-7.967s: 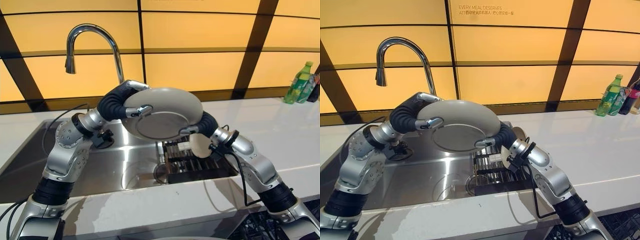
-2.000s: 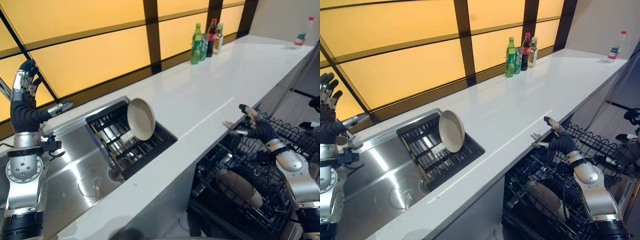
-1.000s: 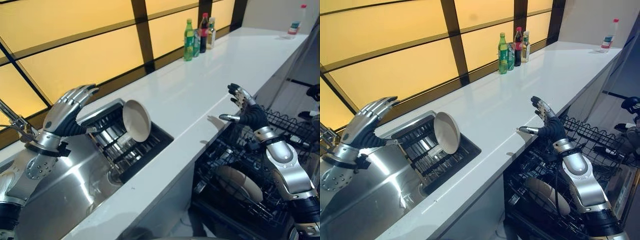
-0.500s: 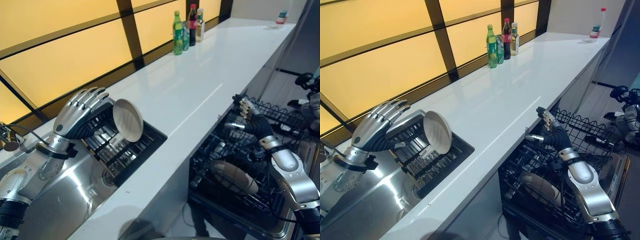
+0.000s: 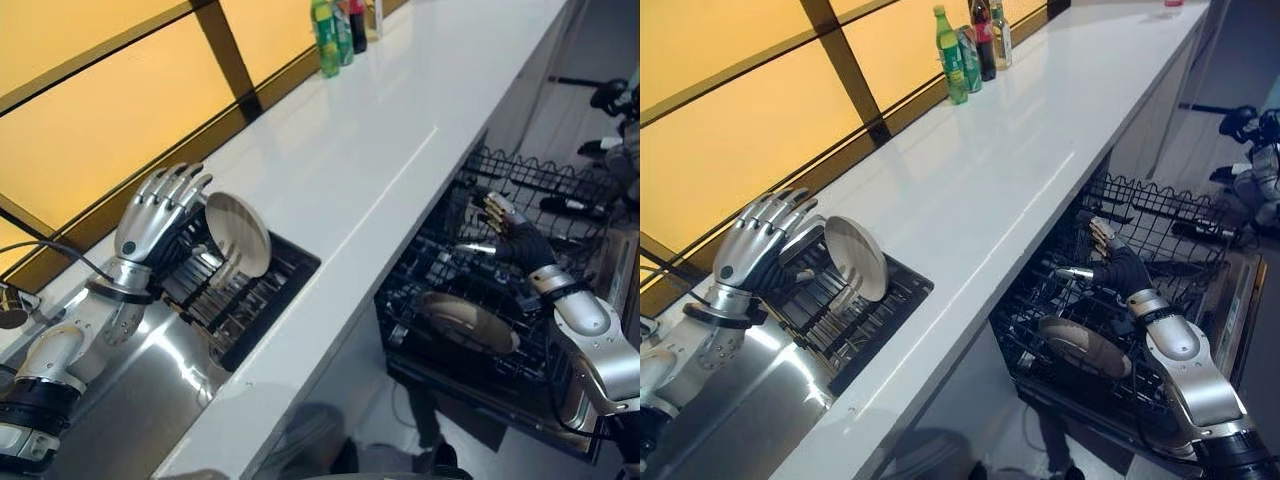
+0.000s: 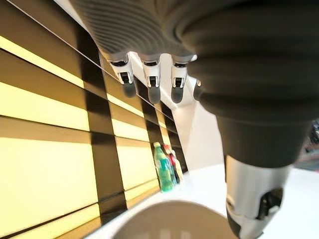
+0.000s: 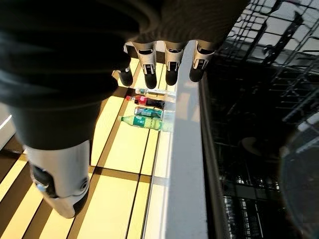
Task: Pick up plates and place into dishwasher.
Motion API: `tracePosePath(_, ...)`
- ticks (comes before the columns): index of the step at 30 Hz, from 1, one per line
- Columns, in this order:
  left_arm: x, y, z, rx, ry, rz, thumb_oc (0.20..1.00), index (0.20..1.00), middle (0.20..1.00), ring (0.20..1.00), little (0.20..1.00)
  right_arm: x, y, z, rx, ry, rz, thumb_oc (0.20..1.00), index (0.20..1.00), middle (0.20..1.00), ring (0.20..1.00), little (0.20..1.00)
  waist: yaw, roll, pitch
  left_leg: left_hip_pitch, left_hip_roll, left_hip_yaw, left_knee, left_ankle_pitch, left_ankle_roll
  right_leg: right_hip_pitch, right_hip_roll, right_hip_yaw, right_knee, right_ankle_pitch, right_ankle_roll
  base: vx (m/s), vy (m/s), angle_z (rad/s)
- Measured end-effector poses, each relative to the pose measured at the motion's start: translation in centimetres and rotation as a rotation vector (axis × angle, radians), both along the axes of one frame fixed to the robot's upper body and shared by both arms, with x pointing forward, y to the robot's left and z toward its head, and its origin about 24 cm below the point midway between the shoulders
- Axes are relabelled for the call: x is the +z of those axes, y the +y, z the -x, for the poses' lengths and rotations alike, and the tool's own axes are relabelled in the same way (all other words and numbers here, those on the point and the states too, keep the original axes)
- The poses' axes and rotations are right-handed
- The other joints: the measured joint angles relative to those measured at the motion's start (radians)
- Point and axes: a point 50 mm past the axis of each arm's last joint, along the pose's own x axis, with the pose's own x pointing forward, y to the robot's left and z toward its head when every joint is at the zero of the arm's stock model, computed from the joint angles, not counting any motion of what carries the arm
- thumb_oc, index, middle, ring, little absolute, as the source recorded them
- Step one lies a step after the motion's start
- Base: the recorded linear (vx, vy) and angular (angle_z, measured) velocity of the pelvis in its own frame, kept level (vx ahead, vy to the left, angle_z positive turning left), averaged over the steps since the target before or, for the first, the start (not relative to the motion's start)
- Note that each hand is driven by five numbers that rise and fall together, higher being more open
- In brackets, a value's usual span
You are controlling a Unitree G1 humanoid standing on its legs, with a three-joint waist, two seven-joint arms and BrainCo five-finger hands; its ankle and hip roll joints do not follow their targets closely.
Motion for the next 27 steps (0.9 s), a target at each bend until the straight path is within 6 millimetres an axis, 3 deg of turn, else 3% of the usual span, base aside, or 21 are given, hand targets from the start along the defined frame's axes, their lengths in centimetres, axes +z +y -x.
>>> tracePosePath(4, -0.2, -0.1, -0.6, 0.017, -0.014, 0.004, 1.000, 1.000, 1.000, 1.000, 1.000, 1.3, -0.2, -0.4, -0.001, -0.035, 0.035, 1.000, 1.000, 1.000, 1.000, 1.000, -0.021, 0.006, 0.042, -0.061, -0.010, 0.022, 0.030, 0.002, 0.003, -0.090, -0.014, 0.032, 0.058, -0.002, 0.002, -0.14, 0.026, -0.18)
tracePosePath(12, 2.6, -0.3, -2.2, 0.050, -0.138, -0.010, 1.000, 1.000, 1.000, 1.000, 1.000, 2.6, 0.1, -0.9, 0.003, -0.086, 0.039, 1.000, 1.000, 1.000, 1.000, 1.000, -0.044, -0.051, 0.137, -0.126, -0.037, 0.037, 0.045, 0.019, 0.027, -0.189, -0.044, 0.058, 0.124, -0.003, 0.005, -0.06, 0.046, -0.06)
tracePosePath(20, 3.4, -0.2, -2.6, 0.096, -0.207, -0.023, 1.000, 1.000, 1.000, 1.000, 1.000, 4.9, 1.1, -1.9, 0.028, -0.163, 0.033, 1.000, 1.000, 1.000, 1.000, 1.000, -0.042, -0.051, 0.177, -0.156, -0.046, 0.037, 0.052, 0.022, 0.031, -0.236, -0.054, 0.063, 0.168, -0.013, 0.009, -0.02, 0.054, 0.01)
tracePosePath(27, 5.2, -1.8, -4.0, 0.087, -0.247, -0.138, 1.000, 1.000, 1.000, 1.000, 1.000, 6.4, 2.4, -2.8, 0.063, -0.188, 0.046, 1.000, 1.000, 1.000, 1.000, 1.000, -0.044, -0.048, 0.207, -0.197, -0.061, 0.043, 0.068, 0.024, 0.035, -0.308, -0.070, 0.085, 0.234, -0.032, 0.012, -0.03, 0.072, -0.02)
